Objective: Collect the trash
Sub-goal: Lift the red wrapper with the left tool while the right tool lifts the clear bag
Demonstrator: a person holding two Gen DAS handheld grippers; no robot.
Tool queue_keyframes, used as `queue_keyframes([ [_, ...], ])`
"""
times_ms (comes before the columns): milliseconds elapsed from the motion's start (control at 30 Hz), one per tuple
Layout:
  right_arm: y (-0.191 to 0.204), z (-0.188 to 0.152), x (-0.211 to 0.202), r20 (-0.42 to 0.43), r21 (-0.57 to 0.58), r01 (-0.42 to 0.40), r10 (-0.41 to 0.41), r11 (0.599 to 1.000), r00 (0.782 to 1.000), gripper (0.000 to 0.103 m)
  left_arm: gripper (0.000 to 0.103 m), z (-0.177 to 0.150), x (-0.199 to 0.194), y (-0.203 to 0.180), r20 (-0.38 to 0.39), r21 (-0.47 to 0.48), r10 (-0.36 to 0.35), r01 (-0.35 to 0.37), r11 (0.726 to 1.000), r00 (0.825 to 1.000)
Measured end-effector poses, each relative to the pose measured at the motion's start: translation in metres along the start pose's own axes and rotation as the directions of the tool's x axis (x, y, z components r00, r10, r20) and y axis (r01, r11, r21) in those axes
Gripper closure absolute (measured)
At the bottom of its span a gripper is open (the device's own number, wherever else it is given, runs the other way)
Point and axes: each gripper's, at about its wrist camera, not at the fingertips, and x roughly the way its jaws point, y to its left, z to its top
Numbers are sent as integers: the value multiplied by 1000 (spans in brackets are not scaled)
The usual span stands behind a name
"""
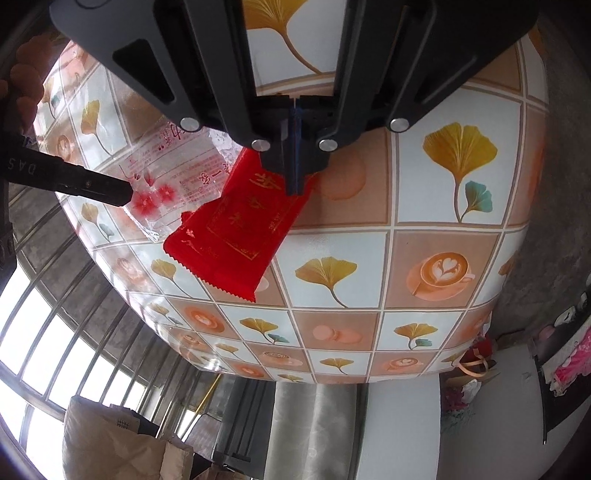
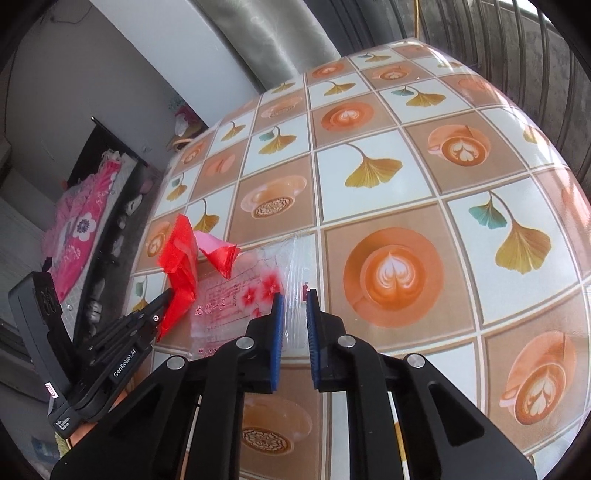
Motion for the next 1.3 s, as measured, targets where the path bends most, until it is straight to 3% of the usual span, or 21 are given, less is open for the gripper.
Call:
queue_keyframes([
  [700, -37, 1, -51, 100, 88, -20, 11, 996, 995, 91, 103, 17, -52, -34, 109, 52, -72, 66, 996, 991],
  [900, -44, -1, -55, 102, 100, -21, 10, 995, 995, 91, 103, 16, -39, -34, 28, -1, -162, 162, 987, 986],
  [967, -47, -4, -55, 97, 97, -11, 1, 995, 995, 91, 93, 15, -29, -31, -20, -43, -204, 203, 978, 979],
  [1000, -48, -5, -55, 95, 96, -8, -1, 995, 996, 91, 80, 14, -24, -29, -41, -63, -221, 218, 974, 974],
  [1100, -54, -10, -54, 85, 103, -7, -2, 995, 996, 91, 76, 13, -1, -26, -107, -128, -270, 256, 958, 957],
  [1233, -61, -15, -51, 72, 123, -11, 2, 992, 997, 91, 76, 13, 24, -28, -172, -158, -253, 227, 961, 952],
  [1300, -63, -17, -51, 68, 126, -13, 5, 992, 998, 91, 76, 14, 30, -36, -174, -96, -191, 177, 980, 966],
])
